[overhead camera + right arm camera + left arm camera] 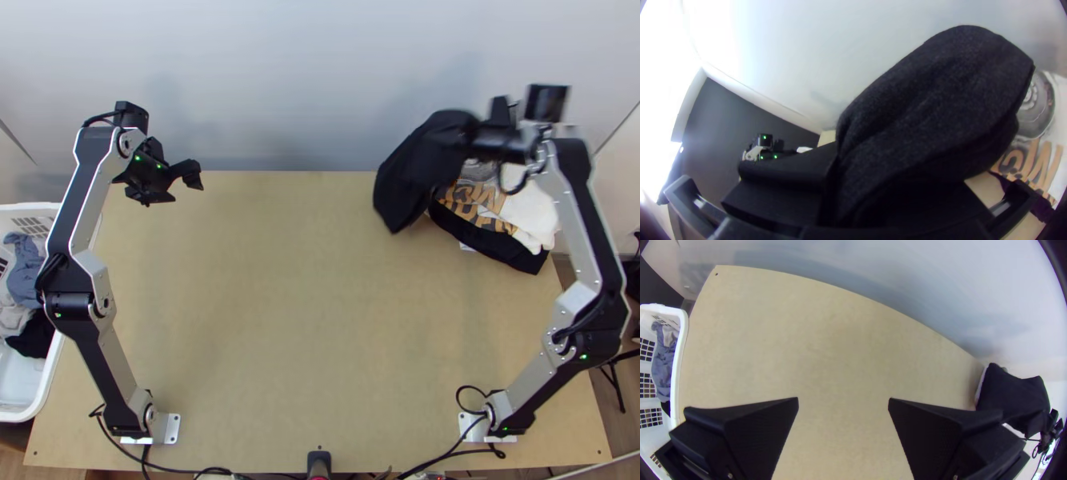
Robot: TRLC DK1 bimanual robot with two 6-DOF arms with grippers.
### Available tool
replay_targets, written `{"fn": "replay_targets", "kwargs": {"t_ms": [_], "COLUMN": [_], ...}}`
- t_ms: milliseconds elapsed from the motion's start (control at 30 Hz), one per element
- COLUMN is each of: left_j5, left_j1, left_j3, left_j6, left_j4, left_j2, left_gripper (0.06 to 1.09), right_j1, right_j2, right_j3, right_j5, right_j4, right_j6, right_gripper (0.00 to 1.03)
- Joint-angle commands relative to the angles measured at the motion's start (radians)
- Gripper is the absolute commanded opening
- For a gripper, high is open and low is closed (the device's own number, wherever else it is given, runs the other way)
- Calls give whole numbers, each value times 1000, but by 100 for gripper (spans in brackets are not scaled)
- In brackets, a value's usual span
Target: Fold the t-shirt
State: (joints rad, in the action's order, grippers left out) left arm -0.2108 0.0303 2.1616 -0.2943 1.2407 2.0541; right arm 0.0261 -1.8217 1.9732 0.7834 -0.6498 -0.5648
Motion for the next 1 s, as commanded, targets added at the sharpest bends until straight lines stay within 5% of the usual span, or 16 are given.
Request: {"fn": "replay_targets", "kwargs": {"t_ms": [0,267,633,967], "left_j5": [-1,-1,-1,-1], "left_j1": [-6,-21,-23,-23], "left_j3": [-3,0,0,20], "left_j6": [0,-8,-11,-5], "left_j4": [0,-4,-14,-14], "left_j2": [8,8,6,11], "left_gripper": [104,104,104,104], "right_j1": [-135,-204,-250,-304], "right_j2": [-60,-145,-180,-179], "right_j3": [145,293,248,233], "right_j5": [14,-32,-53,-67], "right_j4": [62,159,157,22], "right_j6": [-81,-274,-236,-92], "right_gripper": [3,3,3,3]}}
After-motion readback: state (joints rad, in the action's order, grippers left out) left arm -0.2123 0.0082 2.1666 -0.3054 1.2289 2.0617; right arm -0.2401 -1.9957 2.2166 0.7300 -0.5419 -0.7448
